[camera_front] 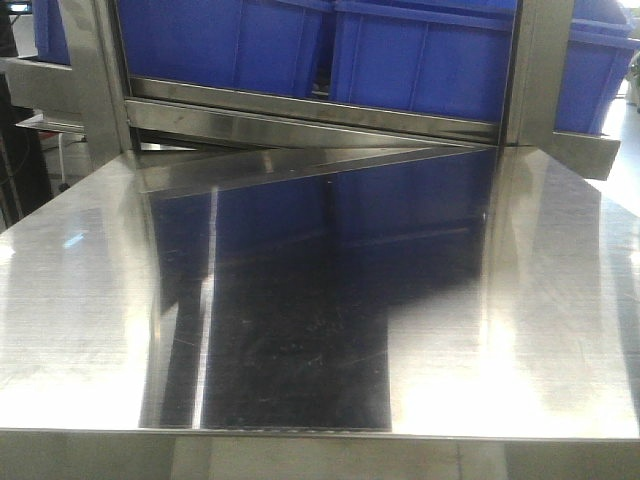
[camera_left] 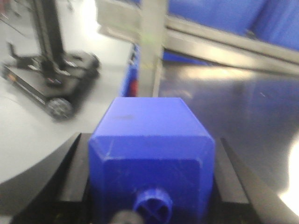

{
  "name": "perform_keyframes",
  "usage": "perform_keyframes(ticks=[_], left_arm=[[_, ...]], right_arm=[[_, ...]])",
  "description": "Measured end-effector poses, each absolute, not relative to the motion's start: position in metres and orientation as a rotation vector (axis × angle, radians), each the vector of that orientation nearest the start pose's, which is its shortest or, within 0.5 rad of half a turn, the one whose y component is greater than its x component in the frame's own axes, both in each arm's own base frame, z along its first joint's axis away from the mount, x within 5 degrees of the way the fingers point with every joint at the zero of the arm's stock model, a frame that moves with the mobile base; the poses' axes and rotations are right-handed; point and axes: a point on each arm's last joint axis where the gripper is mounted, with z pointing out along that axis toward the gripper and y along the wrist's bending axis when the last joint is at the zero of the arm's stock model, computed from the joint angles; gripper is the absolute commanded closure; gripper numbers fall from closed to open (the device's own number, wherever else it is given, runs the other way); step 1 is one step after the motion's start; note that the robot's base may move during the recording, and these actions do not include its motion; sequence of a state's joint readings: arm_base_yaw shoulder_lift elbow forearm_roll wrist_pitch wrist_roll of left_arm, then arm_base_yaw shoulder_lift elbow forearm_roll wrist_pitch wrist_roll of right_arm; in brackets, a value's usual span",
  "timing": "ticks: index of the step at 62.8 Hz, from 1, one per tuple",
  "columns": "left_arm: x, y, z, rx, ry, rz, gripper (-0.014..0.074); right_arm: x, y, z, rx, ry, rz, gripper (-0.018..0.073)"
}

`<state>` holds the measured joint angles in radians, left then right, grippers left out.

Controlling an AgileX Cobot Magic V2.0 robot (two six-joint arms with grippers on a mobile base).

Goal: Pick and sort blue part to right shelf
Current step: 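Lift the blue part off the table with the left gripper, then drive the base away from the table holding both parts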

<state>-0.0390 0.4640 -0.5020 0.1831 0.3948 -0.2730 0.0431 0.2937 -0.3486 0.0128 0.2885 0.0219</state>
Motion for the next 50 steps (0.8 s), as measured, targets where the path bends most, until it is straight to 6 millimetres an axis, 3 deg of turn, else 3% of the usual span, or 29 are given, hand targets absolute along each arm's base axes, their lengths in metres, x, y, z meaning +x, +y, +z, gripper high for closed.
perform_keyframes(ticks=[23, 50], left_arm=[[0.061, 0.01, 0.328, -0.086, 1.635, 0.079, 0.026], [0.051, 0.01, 0.331, -0.087, 1.59, 0.076, 0.026]], right_arm=[[0.076, 0.004, 0.286, -0.01, 1.718, 0.06, 0.0129], [0.076, 0.004, 0.286, -0.01, 1.718, 0.06, 0.0129]])
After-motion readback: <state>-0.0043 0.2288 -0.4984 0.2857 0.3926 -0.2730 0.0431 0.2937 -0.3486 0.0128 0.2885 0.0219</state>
